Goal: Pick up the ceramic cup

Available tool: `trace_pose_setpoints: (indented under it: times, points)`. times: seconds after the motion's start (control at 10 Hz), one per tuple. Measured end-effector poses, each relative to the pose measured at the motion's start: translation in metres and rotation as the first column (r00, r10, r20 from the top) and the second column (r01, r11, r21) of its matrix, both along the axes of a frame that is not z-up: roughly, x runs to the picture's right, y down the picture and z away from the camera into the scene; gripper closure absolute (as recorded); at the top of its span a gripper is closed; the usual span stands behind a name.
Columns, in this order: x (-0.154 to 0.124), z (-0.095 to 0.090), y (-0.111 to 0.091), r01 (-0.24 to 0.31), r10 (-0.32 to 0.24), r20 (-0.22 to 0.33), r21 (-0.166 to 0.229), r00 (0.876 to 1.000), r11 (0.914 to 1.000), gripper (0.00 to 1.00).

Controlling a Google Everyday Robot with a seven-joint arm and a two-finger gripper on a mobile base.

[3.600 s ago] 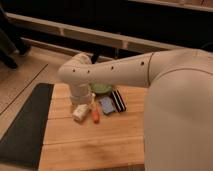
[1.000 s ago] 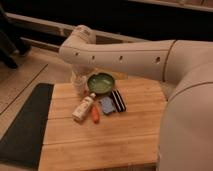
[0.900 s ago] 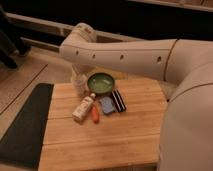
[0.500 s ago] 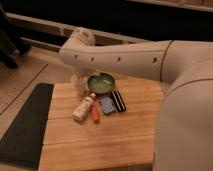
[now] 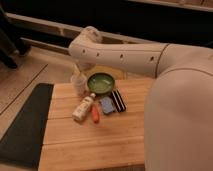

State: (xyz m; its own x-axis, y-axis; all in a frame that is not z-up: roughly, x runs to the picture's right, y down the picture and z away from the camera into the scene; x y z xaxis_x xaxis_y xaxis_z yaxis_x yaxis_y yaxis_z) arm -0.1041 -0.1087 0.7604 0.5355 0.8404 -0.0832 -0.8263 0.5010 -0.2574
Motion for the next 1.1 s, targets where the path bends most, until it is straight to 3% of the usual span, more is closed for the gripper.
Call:
trace_pose_setpoints:
  times: [0.2,0.4,0.6,1.1]
  points:
    - [-0.022,0.03,-0.014,0.044,-0.045,0.091,0.017,0.995,0.9989,0.35]
    - [-0.028,0.06,-0.008,0.052,-0.049,0.148,-0.02,0.988,0.9984,0.35]
    - [-0.021,0.075,0.002,0.045,-0.034,0.157,-0.065,0.987,0.9969,0.35]
    - [-0.018,0.078,0.005,0.044,-0.031,0.154,-0.078,0.988,0.996,0.35]
